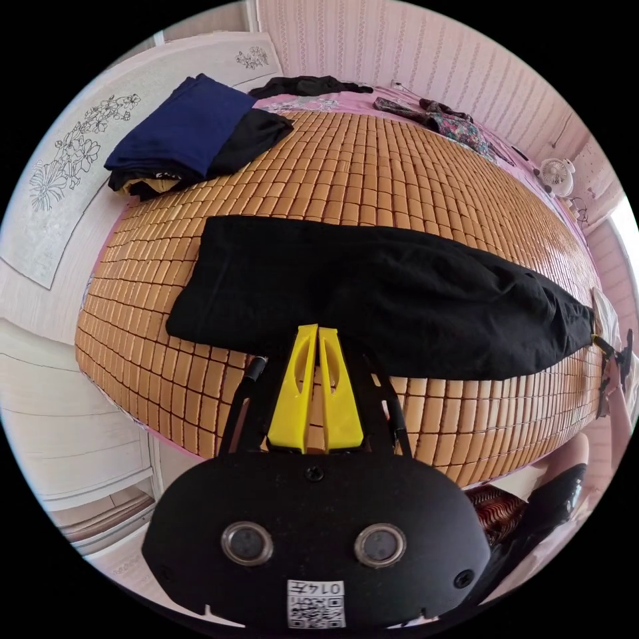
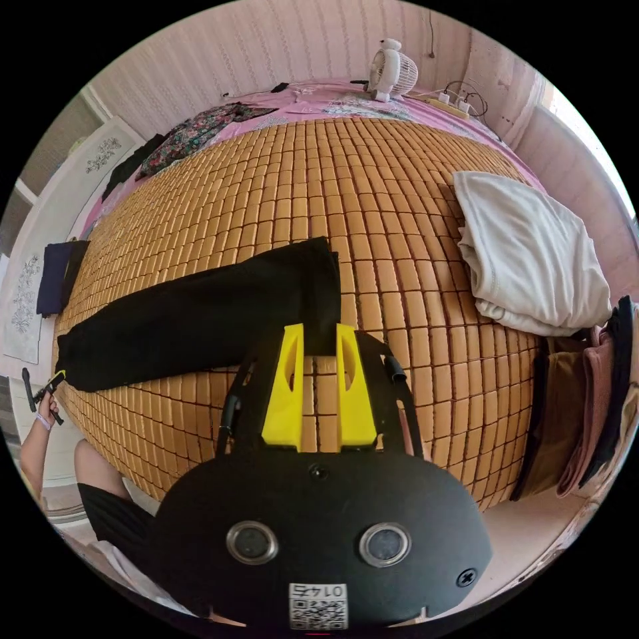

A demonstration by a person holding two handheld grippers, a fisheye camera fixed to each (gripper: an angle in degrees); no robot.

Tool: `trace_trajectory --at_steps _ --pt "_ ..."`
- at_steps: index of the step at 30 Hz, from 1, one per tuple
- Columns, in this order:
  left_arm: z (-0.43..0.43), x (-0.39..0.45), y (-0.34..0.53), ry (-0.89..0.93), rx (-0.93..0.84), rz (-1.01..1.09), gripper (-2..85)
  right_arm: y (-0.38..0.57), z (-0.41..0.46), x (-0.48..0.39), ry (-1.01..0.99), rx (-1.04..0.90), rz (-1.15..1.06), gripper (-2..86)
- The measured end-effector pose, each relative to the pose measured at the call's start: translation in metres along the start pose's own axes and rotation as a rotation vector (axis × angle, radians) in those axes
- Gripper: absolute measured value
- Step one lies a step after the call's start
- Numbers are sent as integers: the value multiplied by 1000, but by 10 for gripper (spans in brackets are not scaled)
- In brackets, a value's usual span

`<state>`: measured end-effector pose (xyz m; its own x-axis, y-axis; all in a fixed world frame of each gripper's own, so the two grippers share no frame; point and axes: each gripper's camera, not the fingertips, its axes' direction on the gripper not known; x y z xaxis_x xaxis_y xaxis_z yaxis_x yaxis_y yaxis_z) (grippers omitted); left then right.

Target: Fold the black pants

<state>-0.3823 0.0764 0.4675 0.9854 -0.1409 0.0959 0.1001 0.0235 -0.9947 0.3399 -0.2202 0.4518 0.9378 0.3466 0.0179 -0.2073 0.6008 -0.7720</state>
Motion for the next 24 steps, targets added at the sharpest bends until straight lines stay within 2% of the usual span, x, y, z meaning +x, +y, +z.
trace_trajectory --at_steps 1,4,10,13,15,19,22,24 --pt "1 2 0 0 -2 7 -7 5 -2 -12 63 -12 -87 40" --pt "6 5 3 37 -13 -10 -7 29 -12 -13 89 -67 -169 35" --pt "4 23 22 104 11 34 -5 118 -40 35 -30 -167 -64 30" --pt "-22 37 35 177 172 50 -5 150 -60 49 11 -182 -39 35" --pt "-43 65 41 208 250 154 2 158 -78 61 16 -141 13 38" --pt "-53 130 43 216 251 381 21 159 -103 85 -102 29 145 45" --pt "-46 199 52 205 300 566 37 153 -87 91 -162 35 189 51" --pt "-33 253 58 297 252 713 48 152 -76 92 -177 23 187 54"
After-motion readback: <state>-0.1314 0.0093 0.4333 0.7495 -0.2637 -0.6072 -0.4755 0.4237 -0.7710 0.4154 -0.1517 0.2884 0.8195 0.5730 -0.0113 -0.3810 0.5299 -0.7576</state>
